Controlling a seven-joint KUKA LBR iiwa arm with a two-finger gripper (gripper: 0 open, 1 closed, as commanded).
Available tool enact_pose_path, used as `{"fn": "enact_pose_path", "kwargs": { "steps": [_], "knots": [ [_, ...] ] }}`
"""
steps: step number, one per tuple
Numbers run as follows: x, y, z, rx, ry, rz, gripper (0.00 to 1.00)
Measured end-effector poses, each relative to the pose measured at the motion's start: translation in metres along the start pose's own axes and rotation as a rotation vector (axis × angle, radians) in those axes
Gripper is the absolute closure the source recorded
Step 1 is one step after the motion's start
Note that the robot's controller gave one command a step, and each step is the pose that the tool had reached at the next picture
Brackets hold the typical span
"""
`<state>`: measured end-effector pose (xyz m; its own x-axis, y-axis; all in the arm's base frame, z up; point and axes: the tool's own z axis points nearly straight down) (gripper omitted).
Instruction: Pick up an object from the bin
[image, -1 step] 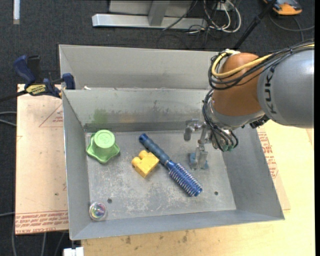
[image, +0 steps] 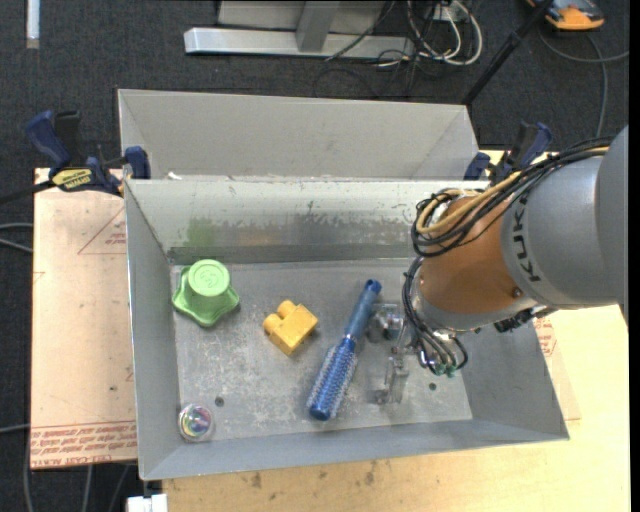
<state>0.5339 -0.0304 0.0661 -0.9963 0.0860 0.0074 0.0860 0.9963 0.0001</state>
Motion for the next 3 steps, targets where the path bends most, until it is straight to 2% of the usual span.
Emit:
{"fn": "enact_pose_path", "kwargs": {
  "steps": [1,2,3],
  "knots": [
    [-0.029,0.080,-0.004,-0.003,-0.013,-0.152,0.00],
    [-0.109,0.064,-0.018,0.000,-0.019,-0.111,0.00],
    [-0.081,0.011,-0.021,0.002,-0.008,-0.333,0.00]
  ]
}}
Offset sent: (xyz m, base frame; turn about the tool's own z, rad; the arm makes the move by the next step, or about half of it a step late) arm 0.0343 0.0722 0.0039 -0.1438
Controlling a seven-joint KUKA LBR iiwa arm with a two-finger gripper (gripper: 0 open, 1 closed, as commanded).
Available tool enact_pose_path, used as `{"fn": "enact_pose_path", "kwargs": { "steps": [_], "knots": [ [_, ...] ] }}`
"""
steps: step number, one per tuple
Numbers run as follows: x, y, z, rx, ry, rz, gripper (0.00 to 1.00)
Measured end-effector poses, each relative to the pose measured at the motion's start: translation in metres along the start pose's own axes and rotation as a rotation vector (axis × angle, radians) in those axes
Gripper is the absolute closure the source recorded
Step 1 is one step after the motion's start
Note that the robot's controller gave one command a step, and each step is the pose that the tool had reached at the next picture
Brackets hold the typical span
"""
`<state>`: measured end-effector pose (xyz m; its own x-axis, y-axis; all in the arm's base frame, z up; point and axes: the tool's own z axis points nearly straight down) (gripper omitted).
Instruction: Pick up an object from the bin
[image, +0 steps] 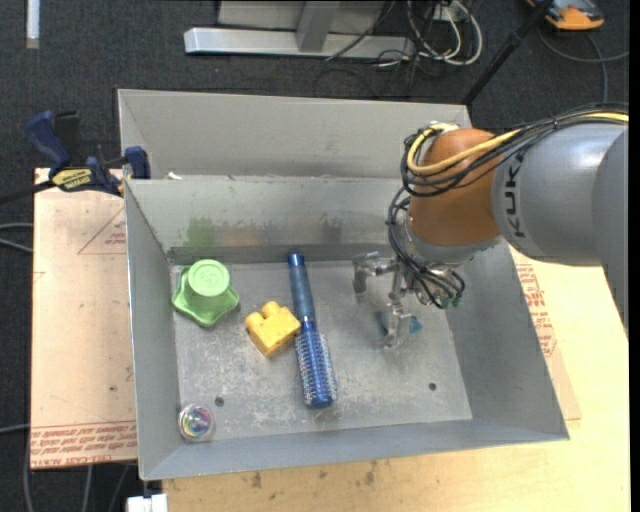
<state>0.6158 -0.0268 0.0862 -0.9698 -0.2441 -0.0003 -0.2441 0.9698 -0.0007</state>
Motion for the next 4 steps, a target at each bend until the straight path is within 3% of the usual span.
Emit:
{"fn": "enact_pose_path", "kwargs": {
  "steps": [1,2,3,4],
  "knots": [
    [0.033,-0.056,0.016,0.000,0.001,-0.114,0.00],
    [0.031,-0.053,0.015,-0.001,-0.002,-0.117,1.00],
    [0.013,-0.041,-0.079,0.003,-0.013,-0.099,1.00],
    [0.021,-0.025,-0.152,0.003,-0.012,-0.121,1.00]
  ]
}}
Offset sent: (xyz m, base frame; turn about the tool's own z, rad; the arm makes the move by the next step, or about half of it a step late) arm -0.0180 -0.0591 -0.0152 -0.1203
